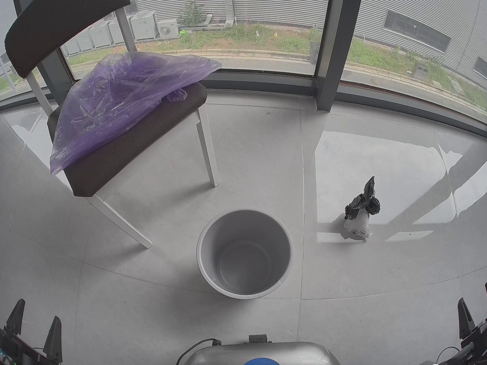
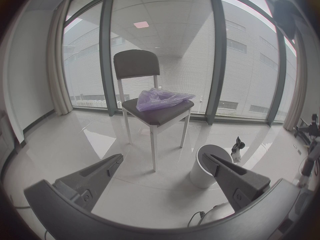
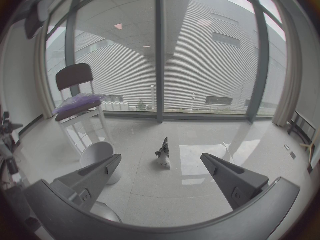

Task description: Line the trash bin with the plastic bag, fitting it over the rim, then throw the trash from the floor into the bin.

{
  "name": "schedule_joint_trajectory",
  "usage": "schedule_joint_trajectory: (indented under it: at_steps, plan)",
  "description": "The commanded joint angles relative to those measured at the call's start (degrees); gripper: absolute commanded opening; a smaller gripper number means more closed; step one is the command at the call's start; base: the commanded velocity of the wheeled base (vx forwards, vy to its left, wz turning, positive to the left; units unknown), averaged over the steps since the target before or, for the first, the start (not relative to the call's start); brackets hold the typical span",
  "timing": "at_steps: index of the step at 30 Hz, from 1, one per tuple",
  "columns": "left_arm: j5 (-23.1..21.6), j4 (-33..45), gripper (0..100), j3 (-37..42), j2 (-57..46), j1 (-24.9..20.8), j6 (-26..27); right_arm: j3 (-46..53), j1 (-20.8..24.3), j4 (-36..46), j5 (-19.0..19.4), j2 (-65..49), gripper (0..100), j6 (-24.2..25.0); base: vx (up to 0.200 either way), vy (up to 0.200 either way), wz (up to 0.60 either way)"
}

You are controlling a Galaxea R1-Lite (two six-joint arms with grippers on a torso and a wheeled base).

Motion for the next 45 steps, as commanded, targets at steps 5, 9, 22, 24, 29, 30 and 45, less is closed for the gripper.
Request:
schedule_joint_trajectory:
  at_steps: [5, 9, 22, 24, 29, 30, 45]
  plan:
    - [0.7, 0.0, 100, 1.0, -0.9, 0.0, -0.6, 1.0, 0.0, 0.0, 0.8, -0.8, 100, -0.8, 0.000, 0.000, 0.00]
    - [0.9, 0.0, 100, 1.0, -0.9, 0.0, -0.7, 1.0, 0.0, -0.2, 1.6, -0.8, 100, -0.2, 0.000, 0.000, 0.00]
    - [-2.2, -7.9, 100, -20.5, 8.0, -2.5, -2.9, -2.1, 0.3, -5.3, 7.3, -0.6, 100, -4.1, 0.000, 0.000, 0.00]
    - [-0.2, -4.9, 100, -22.7, 9.7, -4.0, -2.6, -6.3, 0.0, -6.5, 9.0, 0.0, 100, 2.5, 0.000, 0.000, 0.00]
    - [3.0, 2.8, 100, -26.3, 14.7, -7.0, 2.7, -10.2, -0.4, -6.6, 9.5, 9.5, 100, 4.2, 0.000, 0.000, 0.00]
    - [3.1, 2.8, 100, -26.6, 15.9, -7.1, 3.5, -11.6, -0.4, -6.9, 9.4, 11.7, 100, 4.2, 0.000, 0.000, 0.00]
    - [8.1, 3.3, 100, -33.7, 37.0, -6.1, 14.4, -29.6, 0.1, -20.0, 3.9, 42.5, 100, 0.9, 0.000, 0.000, 0.00]
